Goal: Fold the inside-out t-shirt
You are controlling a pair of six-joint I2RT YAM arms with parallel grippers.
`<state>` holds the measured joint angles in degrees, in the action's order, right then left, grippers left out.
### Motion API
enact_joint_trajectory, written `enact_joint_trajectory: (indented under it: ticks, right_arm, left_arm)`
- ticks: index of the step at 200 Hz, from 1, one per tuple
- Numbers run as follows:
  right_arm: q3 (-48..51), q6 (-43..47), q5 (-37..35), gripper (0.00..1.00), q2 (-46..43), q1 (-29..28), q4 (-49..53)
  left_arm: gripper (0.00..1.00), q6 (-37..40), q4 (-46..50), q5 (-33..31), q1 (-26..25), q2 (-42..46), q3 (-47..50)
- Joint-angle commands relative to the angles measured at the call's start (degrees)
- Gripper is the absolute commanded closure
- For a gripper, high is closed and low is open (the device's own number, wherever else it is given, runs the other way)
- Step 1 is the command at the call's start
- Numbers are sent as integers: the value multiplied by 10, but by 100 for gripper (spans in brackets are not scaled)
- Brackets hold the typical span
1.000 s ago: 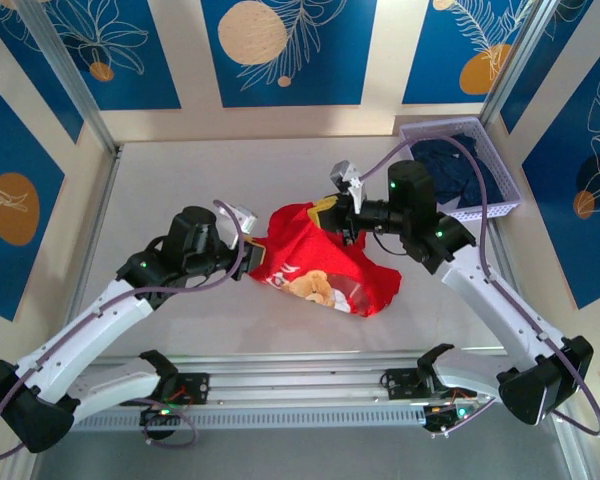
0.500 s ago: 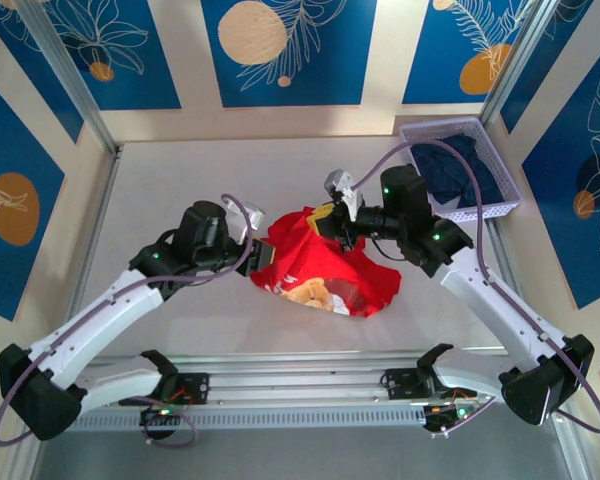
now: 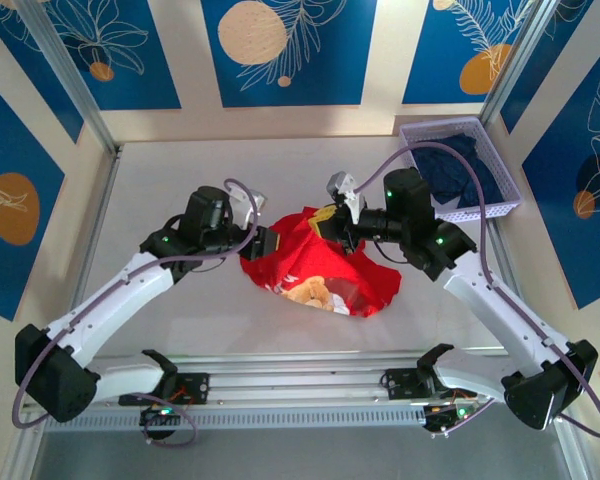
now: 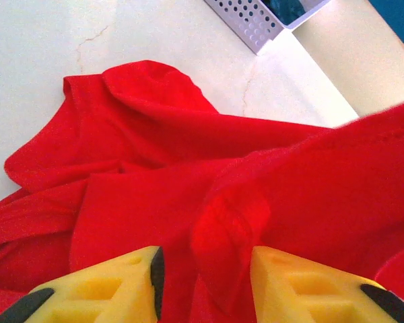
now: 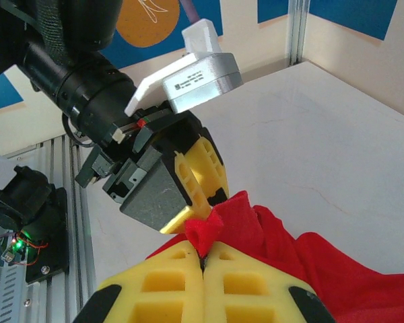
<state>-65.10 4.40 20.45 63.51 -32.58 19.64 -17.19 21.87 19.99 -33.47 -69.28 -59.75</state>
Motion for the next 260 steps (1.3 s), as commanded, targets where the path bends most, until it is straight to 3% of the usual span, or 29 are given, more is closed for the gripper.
enact_joint_trajectory:
  ticks: [1, 22, 74, 129, 146, 172, 220, 239, 260]
  right_arm:
    - [7, 9, 1, 100, -12, -2, -16]
    - [9, 9, -2, 100, -12, -2, -16]
    - [10, 10, -9, 100, -11, 0, -16]
    - [8, 10, -16, 100, -9, 0, -14]
    - [7, 21, -52, 100, -13, -4, -6]
    - [11, 66, -177, 100, -19, -43, -1]
    - [43, 156, -362, 100, -15, -143, -42]
    - [47, 161, -376, 100, -14, -158, -50]
    - [45, 132, -322, 100, -17, -143, -39]
  left_arm:
    - [61, -13, -22, 44, 8, -11, -23]
    - [62, -17, -31, 64, 8, -13, -26]
    - [75, -20, -30, 67, 8, 4, -21]
    - [97, -16, 2, 56, 8, 16, -27]
    - [100, -22, 50, 21, 8, 30, -43]
    - [100, -54, 124, -7, 14, 62, -57]
    - [100, -121, 192, 70, 52, 93, -48]
    - [100, -129, 200, 89, 57, 101, -40]
    - [100, -93, 241, 30, 57, 106, -32]
